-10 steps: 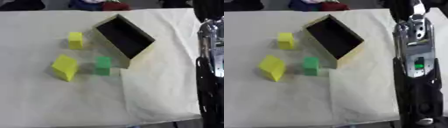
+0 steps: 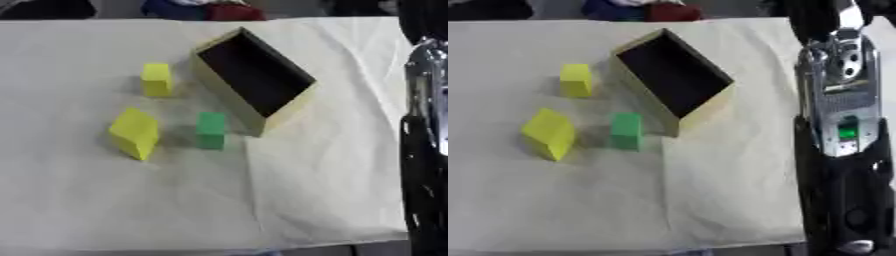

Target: Pick up objects on the table and place them in the box.

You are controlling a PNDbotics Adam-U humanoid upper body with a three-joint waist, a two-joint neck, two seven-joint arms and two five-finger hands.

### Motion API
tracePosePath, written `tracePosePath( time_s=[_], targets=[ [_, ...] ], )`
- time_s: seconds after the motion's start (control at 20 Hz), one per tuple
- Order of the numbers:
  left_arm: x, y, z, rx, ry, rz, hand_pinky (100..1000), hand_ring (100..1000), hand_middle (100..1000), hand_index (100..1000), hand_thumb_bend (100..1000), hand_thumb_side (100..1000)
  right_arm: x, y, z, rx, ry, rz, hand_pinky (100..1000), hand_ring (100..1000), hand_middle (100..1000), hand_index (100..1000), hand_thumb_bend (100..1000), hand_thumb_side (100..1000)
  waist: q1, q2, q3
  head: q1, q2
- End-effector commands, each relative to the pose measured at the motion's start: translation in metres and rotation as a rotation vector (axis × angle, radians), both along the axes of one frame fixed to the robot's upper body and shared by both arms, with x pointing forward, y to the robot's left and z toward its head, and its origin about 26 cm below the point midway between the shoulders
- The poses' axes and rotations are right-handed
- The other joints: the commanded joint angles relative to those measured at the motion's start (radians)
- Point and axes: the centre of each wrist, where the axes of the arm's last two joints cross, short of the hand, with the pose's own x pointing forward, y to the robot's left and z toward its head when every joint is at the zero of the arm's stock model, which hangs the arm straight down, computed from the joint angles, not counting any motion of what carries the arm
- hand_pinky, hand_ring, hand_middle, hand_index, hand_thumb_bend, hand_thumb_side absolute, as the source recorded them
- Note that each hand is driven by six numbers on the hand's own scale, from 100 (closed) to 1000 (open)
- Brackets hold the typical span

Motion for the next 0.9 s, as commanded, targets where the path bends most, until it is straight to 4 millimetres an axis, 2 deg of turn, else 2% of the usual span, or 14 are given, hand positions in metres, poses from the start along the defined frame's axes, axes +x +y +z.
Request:
tracePosePath(
  time_s=[0.05,0.55,0.9],
  targets=[
    [0.001,0.000,0.016,0.094,-0.012,-0.019,597,661,743,820,100,589,-0.004,0.000,0.008,-0.006,-0.033,-0.001,794,807,650,731,100,988,0.006,-0.015,-0.001,0.004,-0.008],
    [0.011,-0.015,0.052,0.506,0.037,-0.078,636,685,735,851,100,539,-0.004,0.002,0.008,-0.018,-0.031,0.009,794,805,647,730,100,989,0.014,-0.012,-0.012,0.006,-0.008],
    [0.017,-0.033,0.060,0.723,0.140,-0.124,651,712,763,878,100,559,-0.003,0.005,0.007,-0.029,-0.023,0.030,794,803,645,730,100,992,0.018,-0.008,-0.023,0.016,-0.012]
  ],
)
